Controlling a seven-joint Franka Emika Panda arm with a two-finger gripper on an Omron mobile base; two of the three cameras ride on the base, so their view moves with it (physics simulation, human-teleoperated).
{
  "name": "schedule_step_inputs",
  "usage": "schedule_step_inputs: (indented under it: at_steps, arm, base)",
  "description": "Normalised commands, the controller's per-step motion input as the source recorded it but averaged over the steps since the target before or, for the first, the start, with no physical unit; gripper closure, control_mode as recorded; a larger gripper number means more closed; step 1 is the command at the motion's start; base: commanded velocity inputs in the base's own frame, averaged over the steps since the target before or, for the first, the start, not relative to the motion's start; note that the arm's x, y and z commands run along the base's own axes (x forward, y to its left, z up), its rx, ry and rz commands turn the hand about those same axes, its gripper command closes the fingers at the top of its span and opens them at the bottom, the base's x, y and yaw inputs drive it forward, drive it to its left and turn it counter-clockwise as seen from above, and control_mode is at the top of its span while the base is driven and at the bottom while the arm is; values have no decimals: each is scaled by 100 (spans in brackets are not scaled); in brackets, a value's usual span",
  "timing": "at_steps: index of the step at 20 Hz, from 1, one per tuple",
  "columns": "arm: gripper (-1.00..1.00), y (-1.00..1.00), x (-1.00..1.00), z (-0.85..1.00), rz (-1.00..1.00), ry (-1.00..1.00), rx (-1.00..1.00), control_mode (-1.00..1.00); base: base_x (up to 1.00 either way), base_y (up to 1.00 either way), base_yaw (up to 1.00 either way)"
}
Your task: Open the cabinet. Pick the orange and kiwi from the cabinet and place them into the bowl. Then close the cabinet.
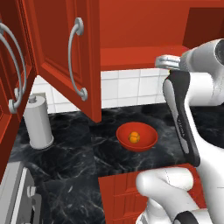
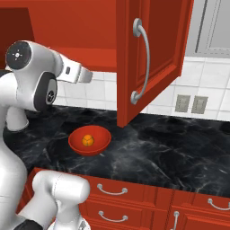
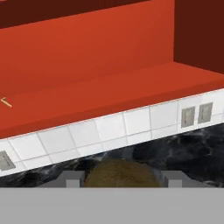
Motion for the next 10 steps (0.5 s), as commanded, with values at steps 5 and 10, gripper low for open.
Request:
schedule_step_inputs:
  at_steps: [5,10]
  arm:
    - [100,1,-89,-47,0,15,1,-100]
    - [100,9,-37,-79,0,28,0,-100]
  base:
    - [0,0,0]
    - [0,0,0]
